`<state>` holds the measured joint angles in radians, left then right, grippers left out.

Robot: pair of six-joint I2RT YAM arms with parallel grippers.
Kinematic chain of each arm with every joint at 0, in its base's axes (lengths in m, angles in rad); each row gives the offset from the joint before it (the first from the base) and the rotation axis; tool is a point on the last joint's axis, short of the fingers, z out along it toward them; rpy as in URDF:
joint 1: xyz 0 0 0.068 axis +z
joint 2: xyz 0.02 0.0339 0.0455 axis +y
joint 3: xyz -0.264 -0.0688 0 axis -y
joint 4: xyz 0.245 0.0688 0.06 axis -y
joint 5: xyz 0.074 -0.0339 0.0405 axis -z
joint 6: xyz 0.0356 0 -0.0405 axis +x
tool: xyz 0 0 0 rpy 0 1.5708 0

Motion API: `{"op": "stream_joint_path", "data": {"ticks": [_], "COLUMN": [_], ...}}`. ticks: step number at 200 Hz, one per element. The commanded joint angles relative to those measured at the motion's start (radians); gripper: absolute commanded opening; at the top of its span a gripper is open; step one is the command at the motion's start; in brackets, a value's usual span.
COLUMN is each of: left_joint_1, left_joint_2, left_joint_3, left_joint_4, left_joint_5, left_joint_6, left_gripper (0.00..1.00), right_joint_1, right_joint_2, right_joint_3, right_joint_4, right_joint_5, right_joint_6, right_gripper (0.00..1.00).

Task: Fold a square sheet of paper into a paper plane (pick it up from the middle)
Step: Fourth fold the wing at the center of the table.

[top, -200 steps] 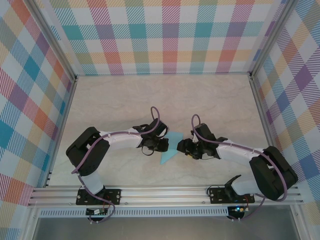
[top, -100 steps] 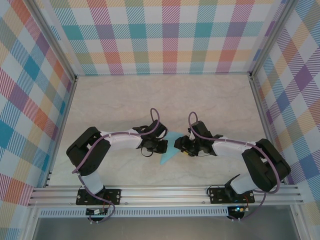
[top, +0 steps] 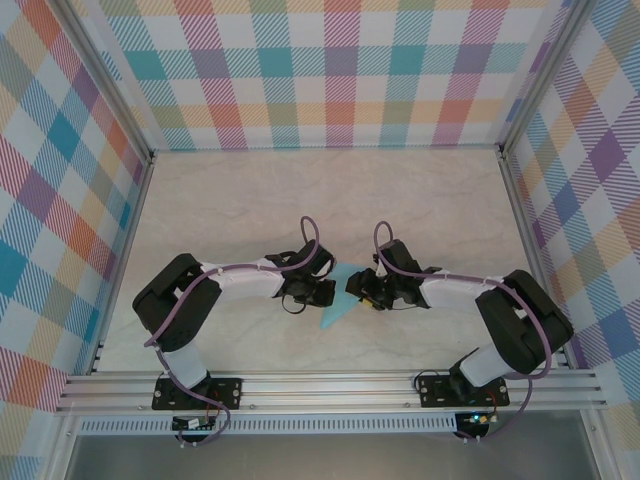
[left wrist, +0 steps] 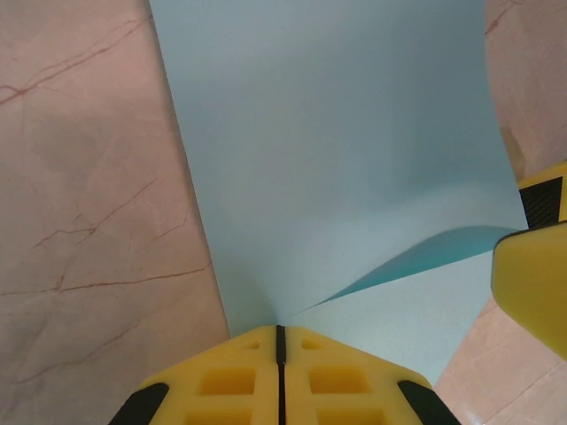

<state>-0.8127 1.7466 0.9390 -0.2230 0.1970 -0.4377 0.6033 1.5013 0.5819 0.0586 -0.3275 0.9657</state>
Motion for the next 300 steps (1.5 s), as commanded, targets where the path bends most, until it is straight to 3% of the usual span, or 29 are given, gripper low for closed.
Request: {"op": "stream_joint_path", "data": {"ticks": [1,61,165,199,258,278,300], "left_joint_1": [0.013,0.013,0.012,0.011,0.002,-0.012,-0.032], "left_joint_2": [0.017,-0.024,-0.158,-0.223,-0.284,-0.294,-0.297], "left_joint_3": [-0.020,-0.007,-0.047,-0.087,-0.139,-0.147,-0.152], "left_joint_4": [0.013,-0.001,-0.028,-0.033,-0.025,-0.019,-0.024], "left_joint_5": [0.000,0.004,-0.003,0.002,0.001,-0.005,-0.034], "left_joint_6": [-0.009,-0.012,-0.022,-0.019,-0.037,-0.042,-0.044], "left_gripper": [0.08,0.09,0.17,0.20,0.23,0.24,0.25], "right_joint_1": [0.007,0.007,0.019,0.033,0.047,0.048,0.048], "right_joint_2": [0.005,0.003,0.082,0.088,0.084,0.085,0.085], "right_joint_3": [0.028,0.031,0.106,0.123,0.140,0.145,0.150], "right_joint_4": [0.030,0.012,-0.081,-0.091,-0.121,-0.136,-0.158], "right_joint_5": [-0.029,-0.094,-0.065,-0.064,-0.070,-0.066,-0.050], "right_joint_6": [-0.003,-0.117,-0.150,-0.149,-0.179,-0.189,-0.194], "right_gripper": [0.46,0.43,0.23,0.24,0.37,0.36,0.30]}}
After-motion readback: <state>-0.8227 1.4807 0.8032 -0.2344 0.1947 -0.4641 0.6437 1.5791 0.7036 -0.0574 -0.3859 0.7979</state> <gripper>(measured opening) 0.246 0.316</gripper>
